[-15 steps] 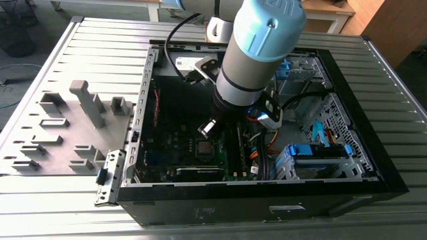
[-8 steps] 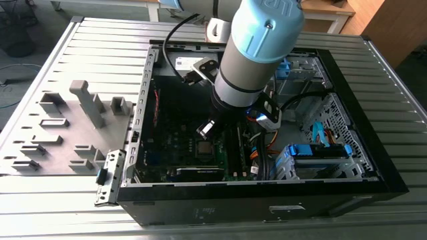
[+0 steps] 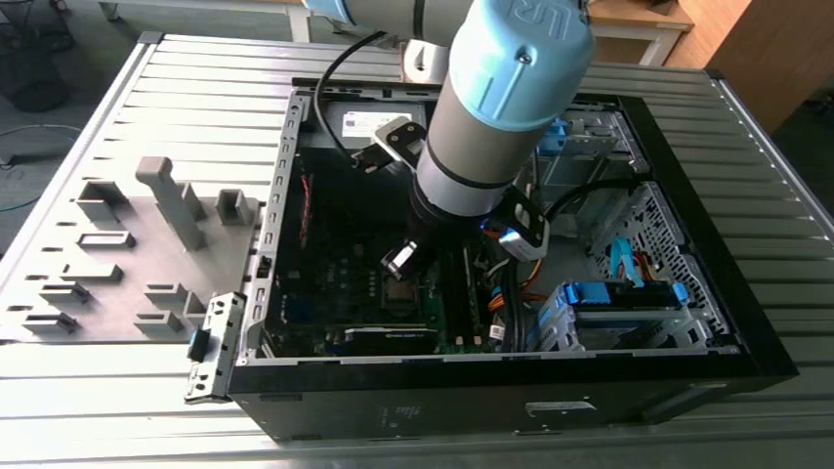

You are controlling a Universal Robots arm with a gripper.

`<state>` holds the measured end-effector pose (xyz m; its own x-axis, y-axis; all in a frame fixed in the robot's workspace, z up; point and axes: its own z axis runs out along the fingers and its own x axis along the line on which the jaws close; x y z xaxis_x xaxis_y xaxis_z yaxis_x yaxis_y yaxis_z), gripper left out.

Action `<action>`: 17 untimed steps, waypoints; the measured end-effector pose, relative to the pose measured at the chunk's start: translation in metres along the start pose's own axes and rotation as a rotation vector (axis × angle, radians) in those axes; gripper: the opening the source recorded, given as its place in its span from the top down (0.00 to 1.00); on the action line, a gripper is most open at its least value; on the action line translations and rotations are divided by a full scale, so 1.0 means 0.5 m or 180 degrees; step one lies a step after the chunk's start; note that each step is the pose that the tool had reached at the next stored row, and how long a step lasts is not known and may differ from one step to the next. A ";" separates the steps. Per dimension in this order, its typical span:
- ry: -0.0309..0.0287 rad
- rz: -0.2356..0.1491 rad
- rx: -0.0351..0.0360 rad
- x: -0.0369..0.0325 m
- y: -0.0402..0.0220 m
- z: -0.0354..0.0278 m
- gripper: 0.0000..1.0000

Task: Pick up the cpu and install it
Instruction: 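Install the first cpu locking lever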

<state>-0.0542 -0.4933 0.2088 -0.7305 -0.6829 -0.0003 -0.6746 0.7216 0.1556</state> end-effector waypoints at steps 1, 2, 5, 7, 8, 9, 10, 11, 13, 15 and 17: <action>0.0000 0.0001 0.0000 0.001 -0.001 0.000 0.89; 0.0000 0.0004 0.0001 0.002 -0.002 0.000 0.89; -0.0002 0.0021 0.0002 0.004 -0.005 -0.001 0.89; -0.0004 0.0041 0.0003 0.007 -0.007 -0.001 0.89; -0.0005 0.0051 0.0004 0.008 -0.008 -0.001 0.89; -0.0006 0.0061 0.0004 0.009 -0.009 -0.001 0.89; -0.0007 0.0071 0.0005 0.010 -0.010 -0.002 0.89; -0.0006 0.0073 0.0005 0.010 -0.011 -0.002 0.89; -0.0007 0.0073 0.0005 0.010 -0.011 -0.002 0.89; -0.0007 0.0075 0.0005 0.009 -0.012 -0.002 0.89; -0.0008 0.0078 0.0005 0.009 -0.015 -0.002 0.89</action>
<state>-0.0524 -0.5018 0.2087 -0.7470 -0.6648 0.0010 -0.6568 0.7382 0.1541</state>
